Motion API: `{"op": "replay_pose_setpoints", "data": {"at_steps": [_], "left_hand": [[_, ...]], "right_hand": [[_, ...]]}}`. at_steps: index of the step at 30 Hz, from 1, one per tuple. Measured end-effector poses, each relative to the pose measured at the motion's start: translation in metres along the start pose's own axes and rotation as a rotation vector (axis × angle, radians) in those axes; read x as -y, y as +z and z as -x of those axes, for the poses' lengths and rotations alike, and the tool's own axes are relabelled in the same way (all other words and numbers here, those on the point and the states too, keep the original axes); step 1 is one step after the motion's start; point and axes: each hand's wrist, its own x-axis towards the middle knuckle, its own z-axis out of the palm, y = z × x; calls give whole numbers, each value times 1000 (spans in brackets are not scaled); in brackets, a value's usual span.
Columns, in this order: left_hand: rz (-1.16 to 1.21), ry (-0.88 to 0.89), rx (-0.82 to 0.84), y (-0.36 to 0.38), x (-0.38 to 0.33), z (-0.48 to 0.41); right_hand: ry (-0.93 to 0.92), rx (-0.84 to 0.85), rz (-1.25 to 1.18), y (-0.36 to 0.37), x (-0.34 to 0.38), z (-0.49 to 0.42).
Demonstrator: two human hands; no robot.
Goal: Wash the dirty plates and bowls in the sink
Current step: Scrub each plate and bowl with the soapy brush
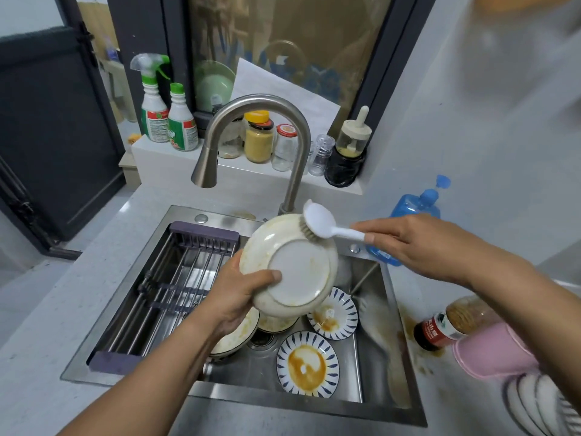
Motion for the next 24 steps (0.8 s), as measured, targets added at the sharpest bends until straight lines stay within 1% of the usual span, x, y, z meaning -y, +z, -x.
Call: {"op": "replay_pose_setpoints", "data": {"at_steps": [4,8,11,14,17,20,24], "left_hand": [[292,-6,-42,0,-1,0],[563,-143,-99,5,9,-4],[686,-207,-127,11,14,-5],[740,-232,-73,12,19,-1],[727,-284,3,8,23,2],[717,-323,77,1,27,5],[722,-342,152,-2,28,5]], "right_hand": [[35,18,-108,27,-24,9],[29,23,4,46,-11,24],[8,3,102,53,-1,32],[47,-2,82,49,-4,31],[111,2,-69,38,-17,24],[106,-16,-153,27,-23,15],[115,-44,-181,20,-19,12]]}}
